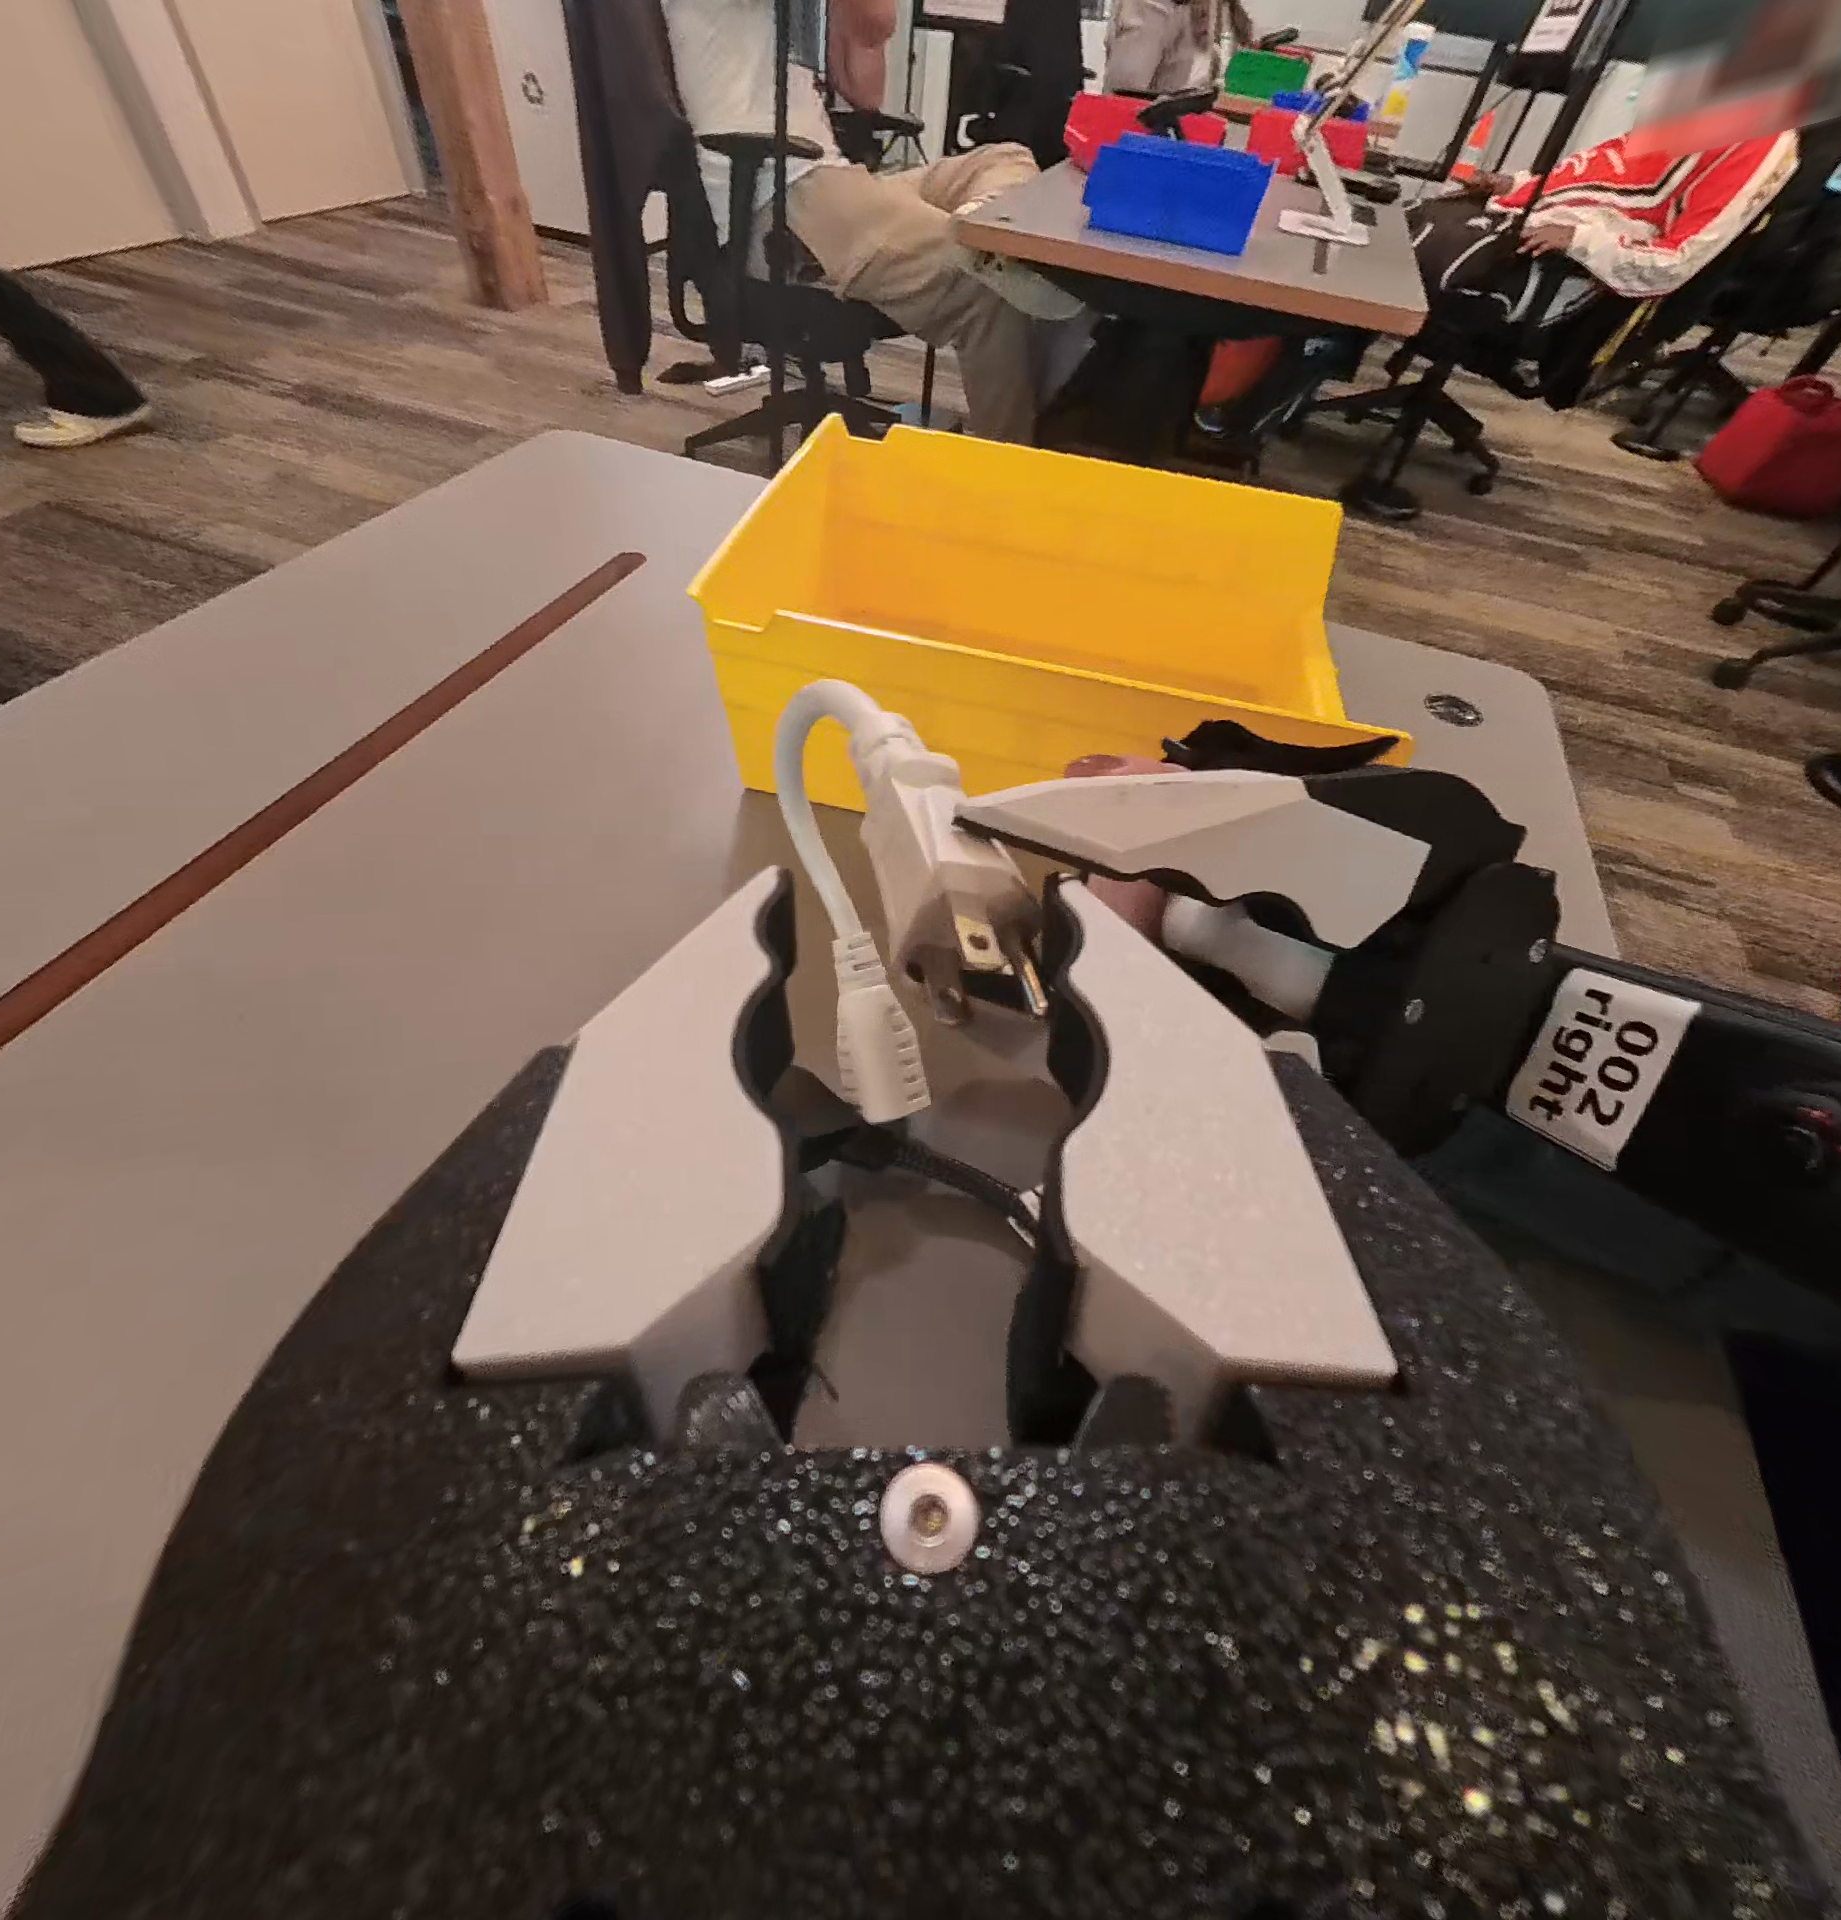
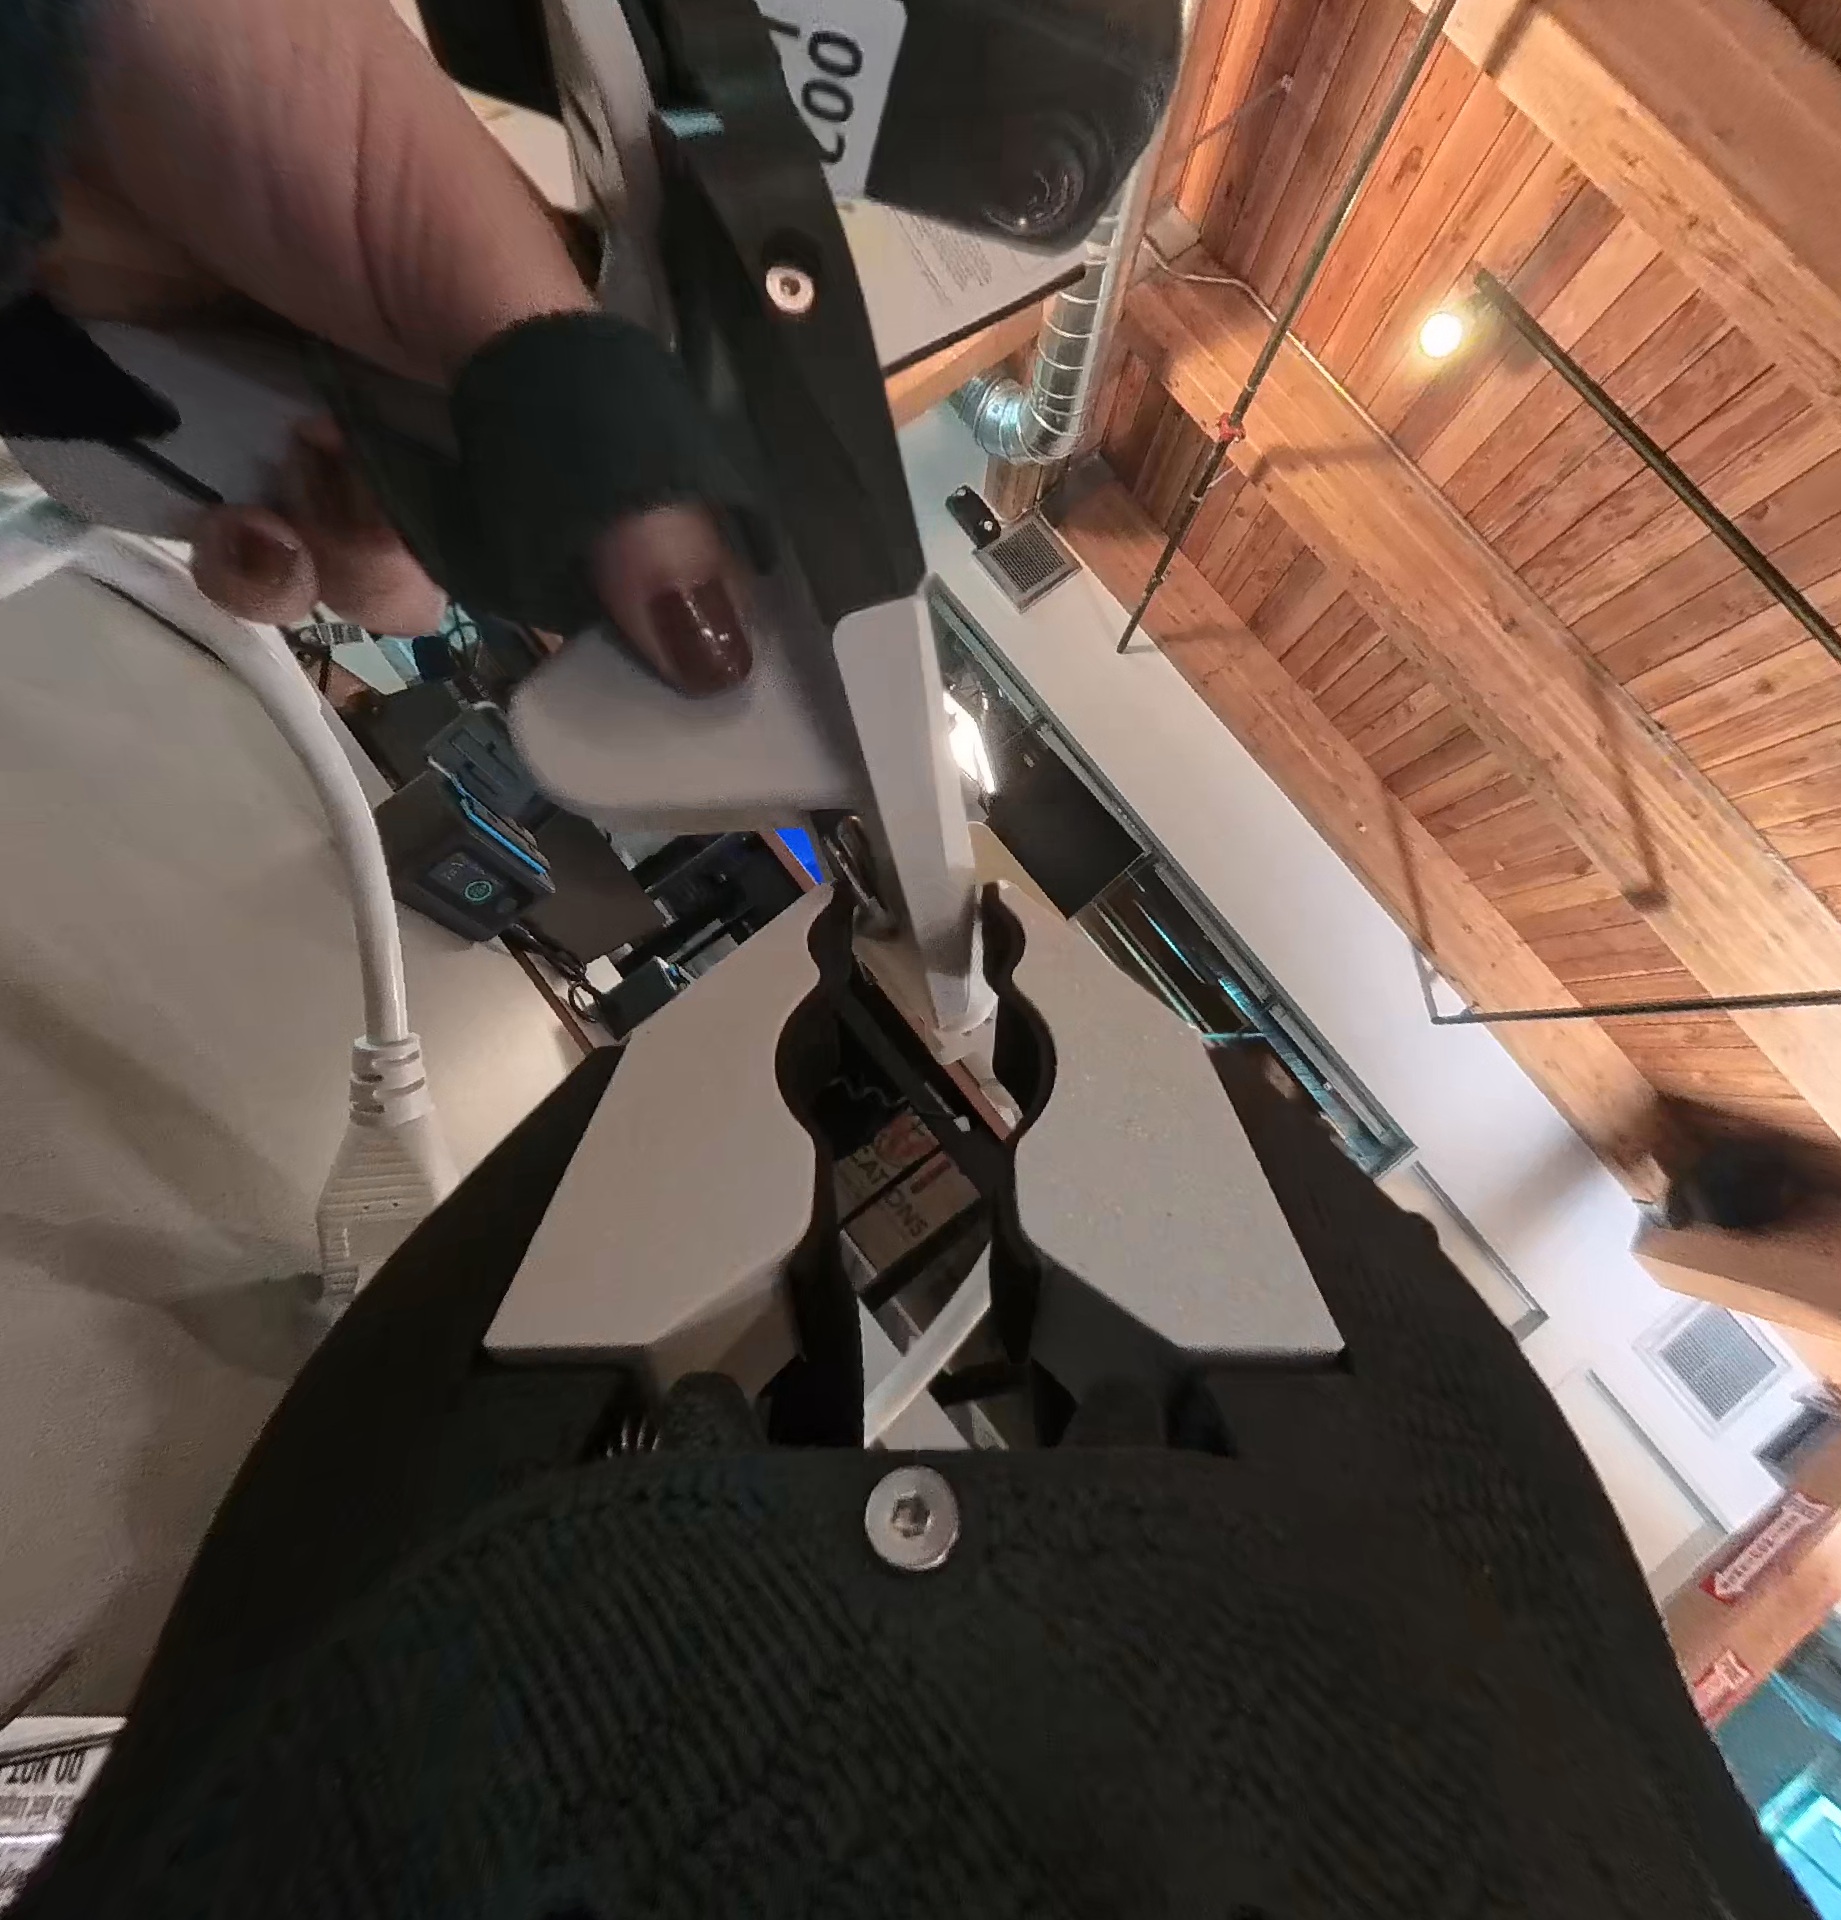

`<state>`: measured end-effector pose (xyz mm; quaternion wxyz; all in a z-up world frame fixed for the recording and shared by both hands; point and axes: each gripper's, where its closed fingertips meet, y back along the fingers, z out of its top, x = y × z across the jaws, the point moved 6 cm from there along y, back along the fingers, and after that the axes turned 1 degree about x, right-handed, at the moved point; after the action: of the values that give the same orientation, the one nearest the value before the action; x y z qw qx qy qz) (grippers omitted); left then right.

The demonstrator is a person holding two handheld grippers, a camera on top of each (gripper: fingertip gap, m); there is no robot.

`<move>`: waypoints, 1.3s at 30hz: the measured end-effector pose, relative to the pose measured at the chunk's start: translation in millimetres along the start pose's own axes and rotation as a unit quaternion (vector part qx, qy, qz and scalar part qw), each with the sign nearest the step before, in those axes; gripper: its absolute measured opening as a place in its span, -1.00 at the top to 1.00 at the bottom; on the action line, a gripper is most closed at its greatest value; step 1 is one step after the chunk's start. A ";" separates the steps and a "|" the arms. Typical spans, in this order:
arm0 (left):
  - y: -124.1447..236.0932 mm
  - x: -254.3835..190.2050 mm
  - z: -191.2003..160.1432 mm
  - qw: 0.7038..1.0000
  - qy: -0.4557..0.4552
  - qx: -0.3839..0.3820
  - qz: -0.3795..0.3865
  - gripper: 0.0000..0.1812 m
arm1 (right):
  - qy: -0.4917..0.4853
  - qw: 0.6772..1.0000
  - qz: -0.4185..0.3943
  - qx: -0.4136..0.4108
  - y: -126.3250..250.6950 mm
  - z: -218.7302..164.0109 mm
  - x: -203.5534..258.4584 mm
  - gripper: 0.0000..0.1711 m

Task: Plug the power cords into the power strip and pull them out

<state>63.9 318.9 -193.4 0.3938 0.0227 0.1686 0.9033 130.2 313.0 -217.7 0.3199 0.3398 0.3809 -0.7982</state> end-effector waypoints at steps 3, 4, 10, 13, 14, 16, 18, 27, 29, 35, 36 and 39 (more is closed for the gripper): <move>-4.7 -2.9 0.3 1.000 -0.011 -0.002 -0.010 0.68 | 0.000 1.000 -0.003 0.009 -0.4 -3.6 -1.0 0.72; -5.6 -2.5 0.0 1.000 -0.017 -0.002 -0.002 0.68 | 0.000 1.000 -0.004 0.013 -0.7 -5.0 -1.1 0.72; 2.3 -0.8 1.3 0.992 -0.083 -0.045 0.088 0.71 | 0.004 1.000 -0.023 0.010 -0.7 -3.3 -7.0 0.64; 13.5 -1.3 5.7 0.978 -0.112 -0.104 0.141 0.71 | -0.010 0.999 -0.031 0.000 4.5 -5.5 -17.8 0.54; 19.1 -1.0 8.4 0.972 -0.115 -0.131 0.158 0.70 | -0.026 0.999 -0.039 -0.005 7.0 -7.3 -23.3 0.53; 30.4 -0.6 12.0 0.959 -0.122 -0.177 0.184 0.71 | -0.118 0.990 -0.073 -0.018 11.9 -12.6 -40.1 0.53; 40.5 -2.8 14.3 0.944 -0.153 -0.207 0.205 0.71 | -0.245 0.966 -0.064 -0.041 15.6 -19.7 -52.4 0.57; 60.6 -42.2 14.1 0.904 -0.278 -0.263 0.190 0.71 | -0.762 0.527 0.357 -0.119 -5.4 -4.3 -47.5 0.48; 56.6 -53.0 9.2 0.897 -0.312 -0.253 0.186 0.71 | -0.778 0.499 0.366 -0.109 -7.6 4.5 -43.4 0.46; 48.7 -78.7 -7.3 0.850 -0.441 -0.195 0.210 0.71 | -0.794 0.428 0.420 -0.101 1.8 29.9 -36.3 0.53; 47.8 -80.8 -9.7 0.845 -0.453 -0.186 0.214 0.72 | -0.786 0.435 0.430 -0.097 5.5 32.8 -32.7 0.59; 46.1 -84.1 -16.9 0.849 -0.453 -0.173 0.208 0.71 | -0.776 0.447 0.434 -0.097 14.3 35.1 -23.6 0.71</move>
<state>86.4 224.3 -186.8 0.2266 0.3958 -0.1961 0.8681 144.0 282.8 -187.9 0.8180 -0.3336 -0.1484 -0.4444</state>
